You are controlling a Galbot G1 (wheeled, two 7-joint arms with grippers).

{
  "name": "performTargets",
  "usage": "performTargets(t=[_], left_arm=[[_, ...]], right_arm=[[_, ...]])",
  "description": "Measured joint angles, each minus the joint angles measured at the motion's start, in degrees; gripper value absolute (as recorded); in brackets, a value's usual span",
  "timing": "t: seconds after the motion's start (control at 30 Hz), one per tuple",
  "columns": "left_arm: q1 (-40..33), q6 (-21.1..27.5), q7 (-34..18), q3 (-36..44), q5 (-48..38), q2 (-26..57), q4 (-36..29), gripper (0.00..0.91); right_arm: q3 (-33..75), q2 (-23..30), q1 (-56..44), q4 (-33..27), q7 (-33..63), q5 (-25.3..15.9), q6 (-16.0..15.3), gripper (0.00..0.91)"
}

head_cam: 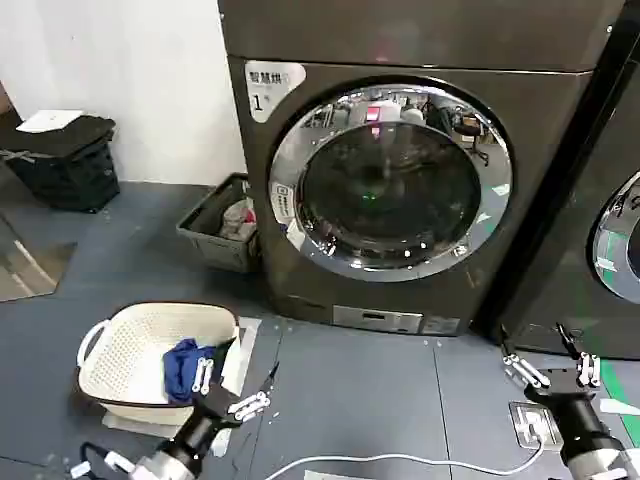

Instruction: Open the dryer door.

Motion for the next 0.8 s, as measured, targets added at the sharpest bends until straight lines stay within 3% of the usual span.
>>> performTargets(t=[0.17, 0.4, 0.8], left_arm=[[-0.31, 0.0, -0.1, -0.16, -0.11, 0.14, 0.14, 0.907], [-0.38, -0.05, -0.14, -0.21, 0.03, -0.16, -0.32, 0.907], [0.64, -0.64, -0.03, -0.44, 1.17, 0.15, -0.87, 0.907]], right_arm=[[-0.86, -4.11, 4.19, -2.03, 0.05, 4.22, 0.37, 0.907], [-4.12, -10.95, 9.29, -6.19, -1.54, 5.54, 3.42, 0.907], [-13.98, -21.78, 21.23, -15.25, -4.81, 12.03, 4.74, 0.907]])
